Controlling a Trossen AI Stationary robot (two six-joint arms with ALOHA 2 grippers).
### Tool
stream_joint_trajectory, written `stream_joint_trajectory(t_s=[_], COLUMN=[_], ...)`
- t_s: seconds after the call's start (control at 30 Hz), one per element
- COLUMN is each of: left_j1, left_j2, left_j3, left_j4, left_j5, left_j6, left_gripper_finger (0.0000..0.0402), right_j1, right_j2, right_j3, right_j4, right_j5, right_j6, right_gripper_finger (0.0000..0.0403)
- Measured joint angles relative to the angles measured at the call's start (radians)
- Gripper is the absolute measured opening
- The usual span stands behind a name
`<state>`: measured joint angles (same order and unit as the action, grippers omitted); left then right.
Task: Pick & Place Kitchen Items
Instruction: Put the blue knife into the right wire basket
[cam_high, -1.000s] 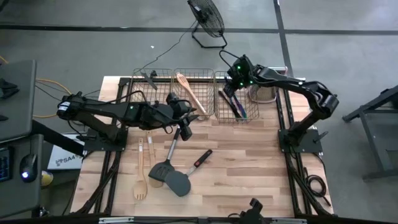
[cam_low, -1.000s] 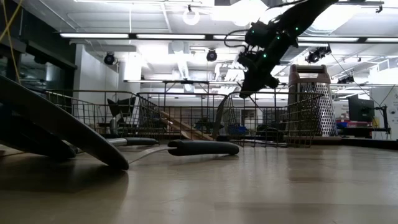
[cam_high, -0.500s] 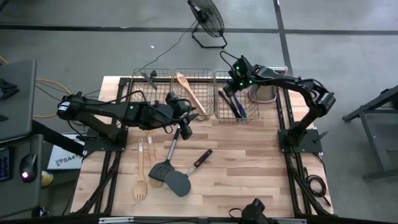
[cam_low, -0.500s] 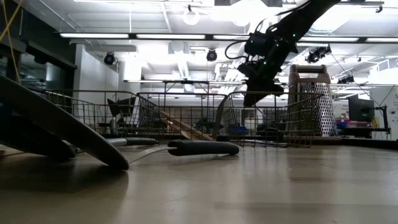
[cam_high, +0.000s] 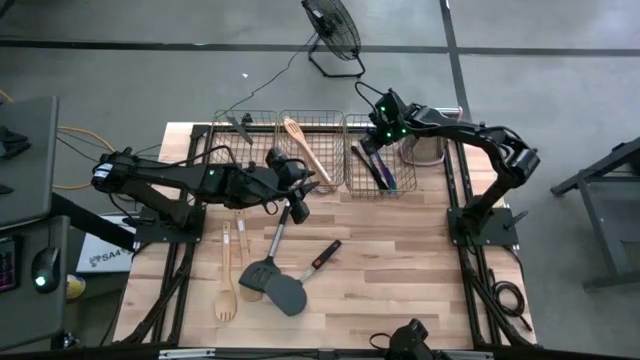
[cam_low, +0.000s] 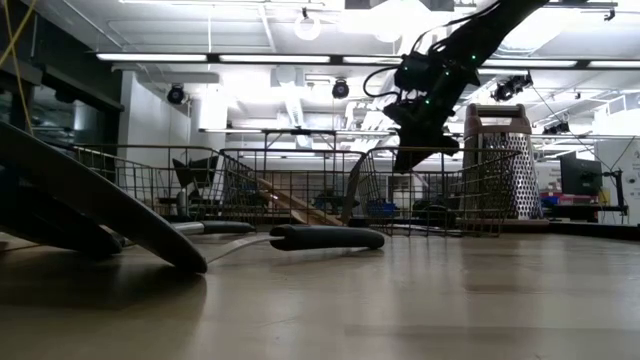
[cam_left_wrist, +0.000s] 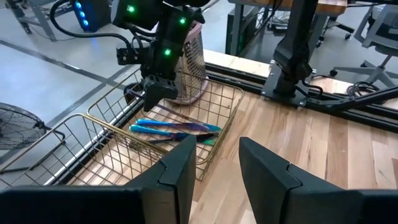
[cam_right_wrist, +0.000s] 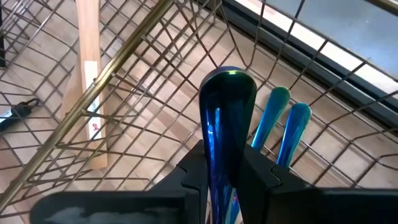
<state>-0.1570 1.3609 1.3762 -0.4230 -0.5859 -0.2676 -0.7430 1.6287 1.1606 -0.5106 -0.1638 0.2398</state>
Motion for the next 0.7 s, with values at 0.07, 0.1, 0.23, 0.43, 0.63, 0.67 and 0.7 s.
stream_joint_trajectory(t_s=[0.07, 0.1, 0.23, 0.43, 0.63, 0.67, 0.7], left_j1=[0.000, 0.000, 0.000, 0.000, 0.000, 0.000, 0.000], left_j2=[0.000, 0.000, 0.000, 0.000, 0.000, 0.000, 0.000], left_j3=[0.000, 0.000, 0.000, 0.000, 0.000, 0.000, 0.000], left_j4=[0.000, 0.000, 0.000, -0.002, -0.003, -0.003, -0.003], left_j5=[0.000, 0.000, 0.000, -0.001, -0.002, -0.003, -0.003], left_j6=[0.000, 0.000, 0.000, 0.000, 0.000, 0.000, 0.000], left_gripper_finger=[0.0122, 0.0122, 0.0122, 0.0122, 0.0122, 0.0122, 0.0122], right_j1=[-0.005, -0.008, -0.021, -0.024, -0.023, -0.023, -0.023], right_j2=[0.000, 0.000, 0.027, 0.097, 0.138, 0.142, 0.145], right_j3=[0.000, 0.000, 0.000, 0.000, 0.000, 0.000, 0.000], right_j4=[-0.003, -0.005, -0.010, -0.010, 0.004, 0.008, 0.013], right_j5=[-0.009, -0.022, -0.052, -0.064, -0.056, -0.052, -0.051], right_j6=[0.001, 0.004, 0.020, 0.020, 0.019, 0.020, 0.020], right_gripper_finger=[0.0047, 0.0047, 0.0047, 0.0047, 0.0047, 0.0047, 0.0047])
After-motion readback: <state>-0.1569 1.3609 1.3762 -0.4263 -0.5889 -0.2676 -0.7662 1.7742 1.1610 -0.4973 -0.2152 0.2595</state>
